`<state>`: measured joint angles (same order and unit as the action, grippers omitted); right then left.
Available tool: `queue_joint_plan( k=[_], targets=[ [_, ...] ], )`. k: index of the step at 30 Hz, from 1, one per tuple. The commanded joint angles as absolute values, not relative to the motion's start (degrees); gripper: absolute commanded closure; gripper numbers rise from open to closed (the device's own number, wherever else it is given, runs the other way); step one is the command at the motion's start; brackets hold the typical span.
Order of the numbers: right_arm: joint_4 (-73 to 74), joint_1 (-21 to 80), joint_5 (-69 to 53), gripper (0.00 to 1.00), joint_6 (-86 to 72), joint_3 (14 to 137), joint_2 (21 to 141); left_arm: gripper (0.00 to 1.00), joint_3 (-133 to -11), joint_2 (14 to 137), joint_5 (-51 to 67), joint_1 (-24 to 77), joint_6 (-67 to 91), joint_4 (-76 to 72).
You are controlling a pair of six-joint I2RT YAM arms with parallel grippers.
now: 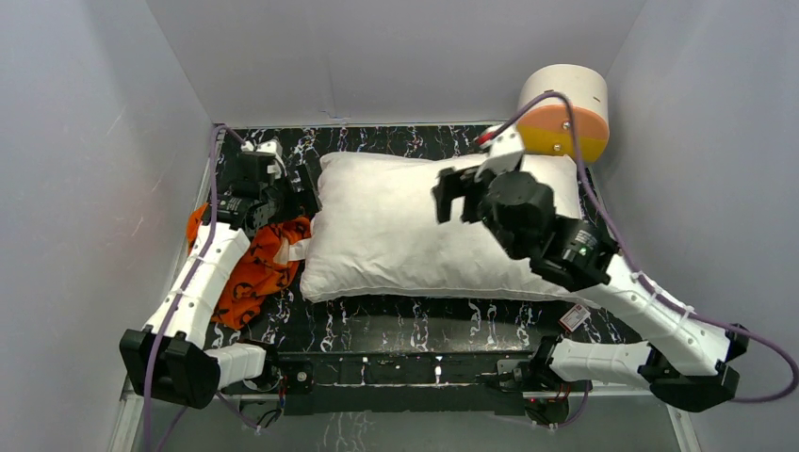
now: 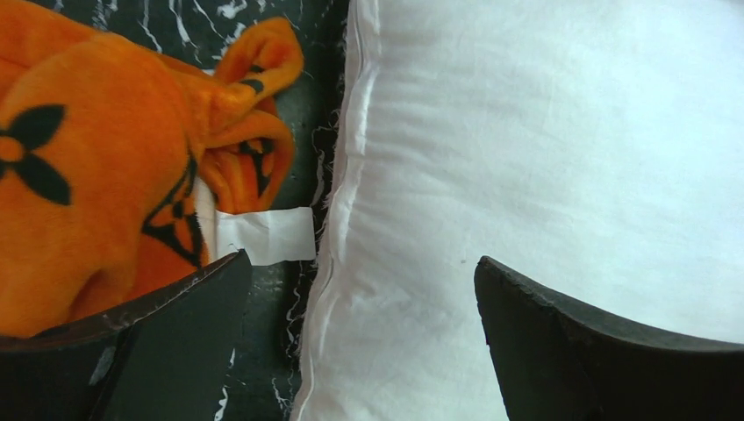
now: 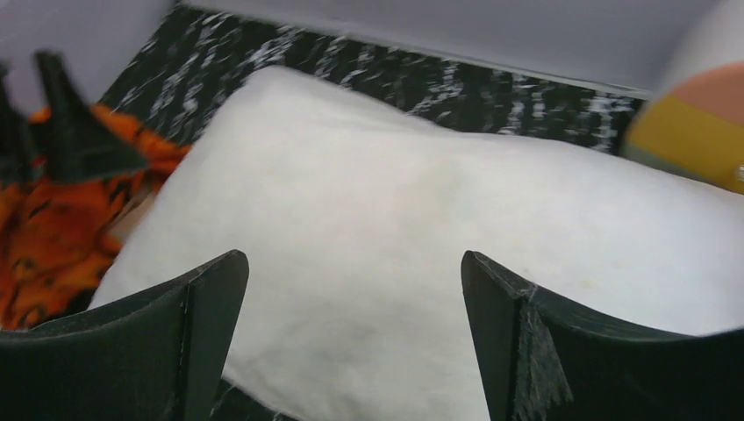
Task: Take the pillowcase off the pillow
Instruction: Adjust the pillowcase at the center of the board, then adjust the pillow at the center of the board.
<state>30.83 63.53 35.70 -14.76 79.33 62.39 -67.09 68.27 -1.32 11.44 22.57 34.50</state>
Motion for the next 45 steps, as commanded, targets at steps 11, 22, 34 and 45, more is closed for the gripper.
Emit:
queue_joint_plan(
  k=[11,22,34,45],
  targets=[
    [43.9,9.8,19.1,0.01,-19.7,72.0,68.0,0.02,-56.6,74.4,27.9,11.2,27.5,22.1],
    [37.4,6.2,-15.5,0.29,-25.1,55.1,65.6,0.48,-49.5,70.3,28.9,11.2,24.6,23.0],
    [42.8,6.2,-21.5,0.26,-21.1,56.2,57.4,0.52,-50.3,57.6,21.3,11.1,23.3,33.0],
    [37.8,6.2,-18.4,0.01,-17.7,65.7,50.9,0.02,-62.4,51.4,3.3,11.1,27.3,39.1]
  ],
)
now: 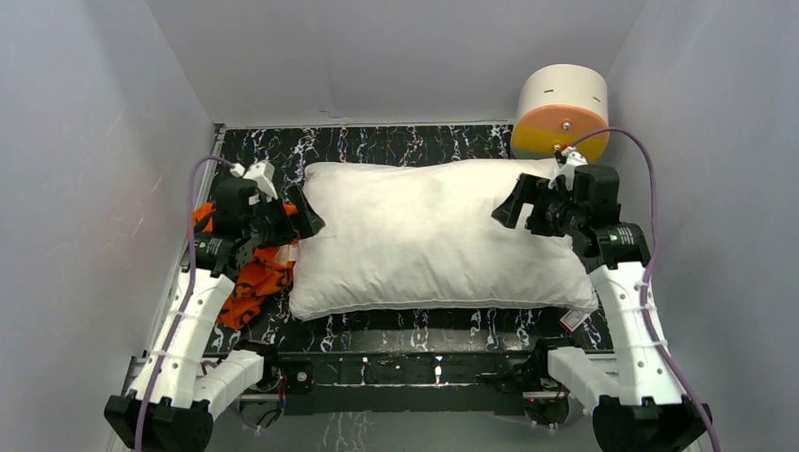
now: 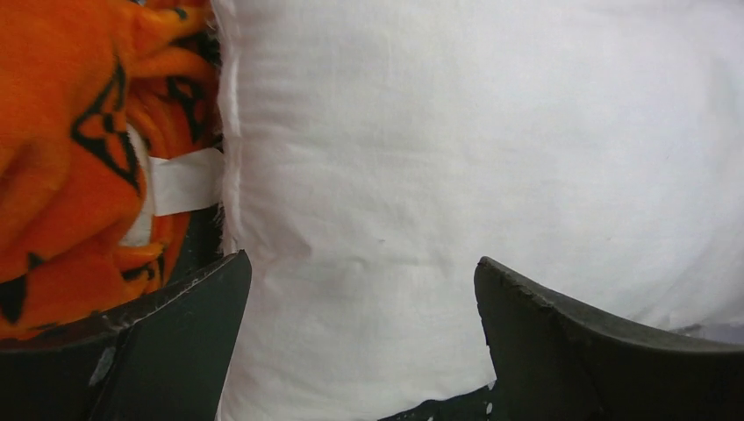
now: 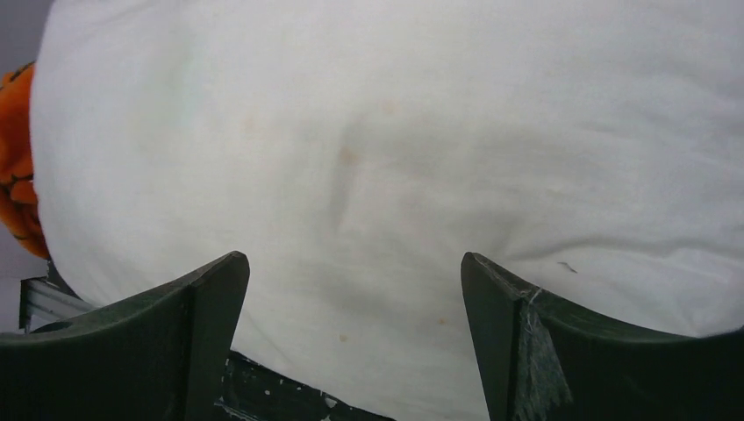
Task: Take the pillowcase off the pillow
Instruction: Adjust the pillow at the center of the board, then reset both arms
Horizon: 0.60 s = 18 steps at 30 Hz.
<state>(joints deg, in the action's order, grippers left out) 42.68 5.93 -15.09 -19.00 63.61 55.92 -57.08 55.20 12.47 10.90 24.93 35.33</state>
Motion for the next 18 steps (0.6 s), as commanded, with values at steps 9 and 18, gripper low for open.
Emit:
queue_joint_plan(
  k=[9,18],
  targets=[
    [31.6,6.2,-15.2,0.01,-16.4,60.8,42.6,0.02,-68.8,46.5,-6.7,11.1,25.5,43.0],
    [30.1,6.2,-14.5,0.01,-16.5,60.0,41.7,0.02,-69.8,43.6,-10.9,11.1,22.5,44.7]
  ],
)
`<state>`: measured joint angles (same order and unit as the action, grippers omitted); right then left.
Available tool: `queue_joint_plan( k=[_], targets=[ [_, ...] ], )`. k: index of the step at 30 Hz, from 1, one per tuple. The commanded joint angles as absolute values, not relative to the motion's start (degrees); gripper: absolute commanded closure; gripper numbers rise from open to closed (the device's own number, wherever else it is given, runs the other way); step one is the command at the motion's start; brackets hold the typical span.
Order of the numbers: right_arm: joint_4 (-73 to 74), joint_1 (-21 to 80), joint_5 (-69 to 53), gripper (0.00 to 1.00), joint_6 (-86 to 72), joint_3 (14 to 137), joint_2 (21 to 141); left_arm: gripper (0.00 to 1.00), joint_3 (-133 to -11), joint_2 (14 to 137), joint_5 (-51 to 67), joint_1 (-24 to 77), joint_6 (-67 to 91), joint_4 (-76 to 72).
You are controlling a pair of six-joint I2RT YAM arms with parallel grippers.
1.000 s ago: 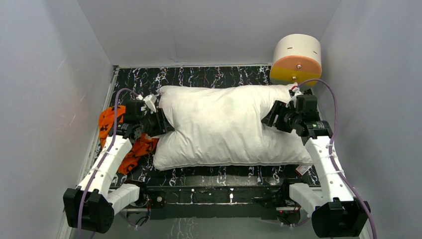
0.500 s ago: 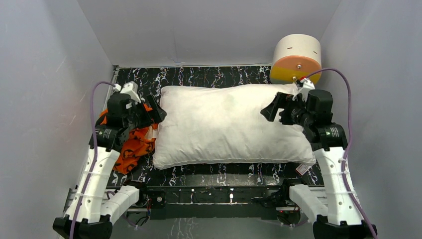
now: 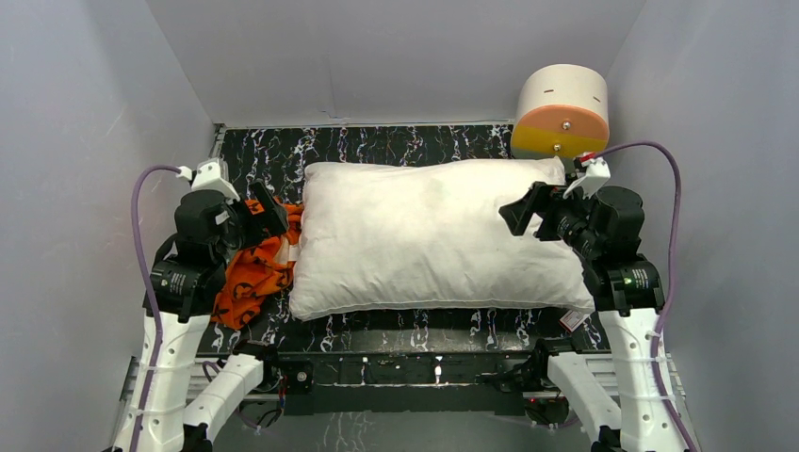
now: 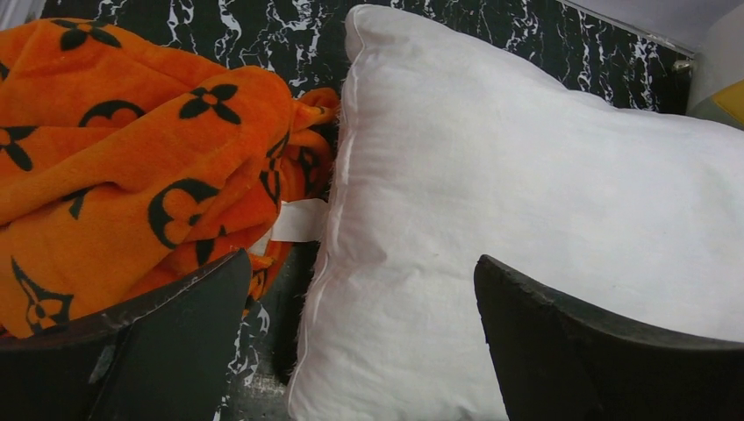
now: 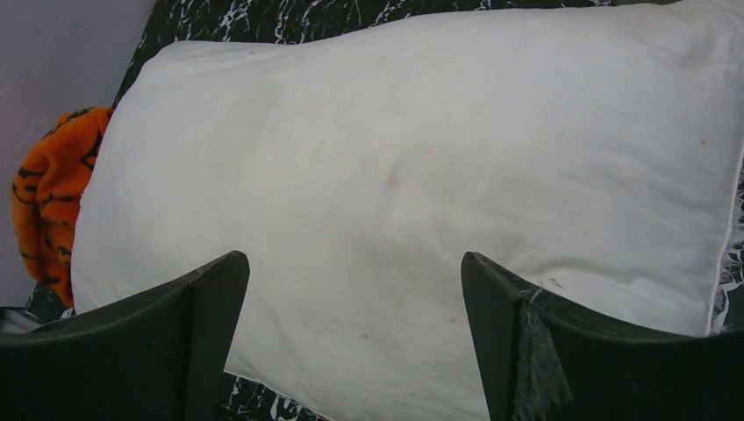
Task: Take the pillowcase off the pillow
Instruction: Reset both arms
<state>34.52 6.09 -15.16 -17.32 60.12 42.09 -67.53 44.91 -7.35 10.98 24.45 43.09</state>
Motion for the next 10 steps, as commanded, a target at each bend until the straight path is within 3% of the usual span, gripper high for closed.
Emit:
queue_joint_plan(
  k=[1,10],
  targets=[
    [29.7,6.2,-14.4,0.01,-16.6,59.8,41.6,0.02,-69.9,43.4,-11.1,11.1,22.3,44.9],
    [28.3,6.2,-14.2,0.01,-17.5,57.9,41.4,0.02,-71.2,44.0,-13.8,11.1,22.2,46.3]
  ],
)
